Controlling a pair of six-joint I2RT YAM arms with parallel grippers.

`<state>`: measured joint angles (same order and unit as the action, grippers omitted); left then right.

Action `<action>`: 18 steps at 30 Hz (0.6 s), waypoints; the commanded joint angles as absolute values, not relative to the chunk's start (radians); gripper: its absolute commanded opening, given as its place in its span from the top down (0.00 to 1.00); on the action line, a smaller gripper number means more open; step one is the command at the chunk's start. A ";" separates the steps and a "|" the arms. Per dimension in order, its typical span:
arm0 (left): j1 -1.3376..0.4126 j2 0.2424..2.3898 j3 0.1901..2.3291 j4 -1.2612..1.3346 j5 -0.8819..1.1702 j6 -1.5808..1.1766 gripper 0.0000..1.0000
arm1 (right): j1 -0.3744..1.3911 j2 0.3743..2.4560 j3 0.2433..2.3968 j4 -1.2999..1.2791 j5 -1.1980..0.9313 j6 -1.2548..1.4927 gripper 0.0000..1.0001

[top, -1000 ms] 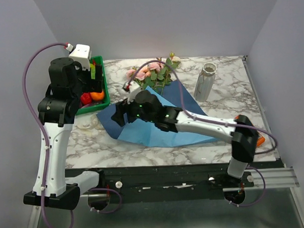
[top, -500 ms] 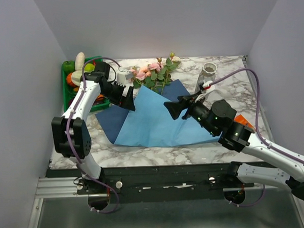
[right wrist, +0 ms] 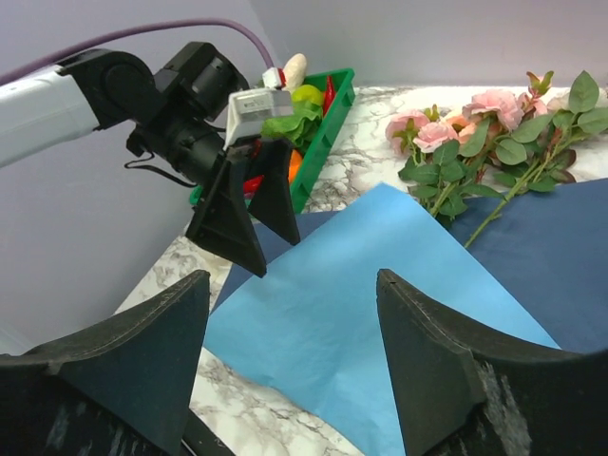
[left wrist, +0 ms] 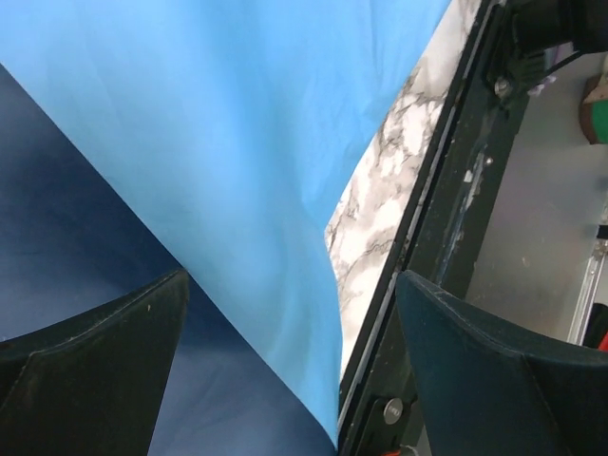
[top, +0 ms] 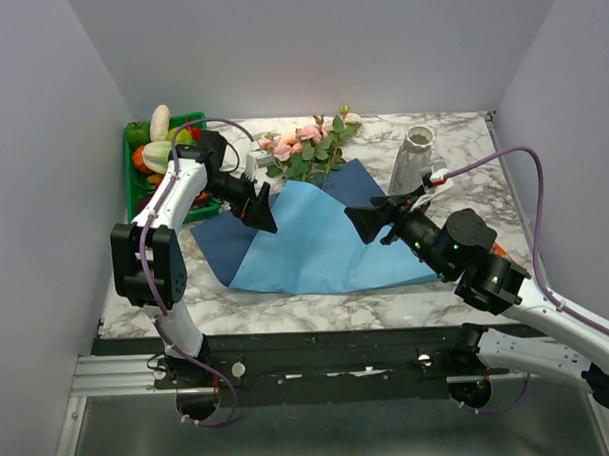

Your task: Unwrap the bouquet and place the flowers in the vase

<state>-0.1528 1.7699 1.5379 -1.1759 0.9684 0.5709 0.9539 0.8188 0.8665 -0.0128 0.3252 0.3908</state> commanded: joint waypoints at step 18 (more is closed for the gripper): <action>-0.207 1.796 1.466 -1.104 0.946 0.596 0.15 | 0.951 0.781 0.859 -0.052 0.354 0.422 0.26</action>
